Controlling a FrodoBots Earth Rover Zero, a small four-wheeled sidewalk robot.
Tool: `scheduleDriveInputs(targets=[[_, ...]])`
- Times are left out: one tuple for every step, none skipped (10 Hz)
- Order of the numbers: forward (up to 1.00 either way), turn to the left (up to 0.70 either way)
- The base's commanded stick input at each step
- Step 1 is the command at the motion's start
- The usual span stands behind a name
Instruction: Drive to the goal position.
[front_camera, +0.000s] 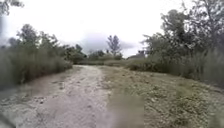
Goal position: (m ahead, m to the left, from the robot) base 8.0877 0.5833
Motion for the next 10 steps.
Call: scheduleDriveInputs(targets=[[0.69,0.34],[0.69,0.34],[0.69,0.13],[0.69,0.0],[0.69,0.0],[0.69,0.0],[0.69,0.0],[0.69,0.0],[0.69,0.0],[0.69,0.0]])
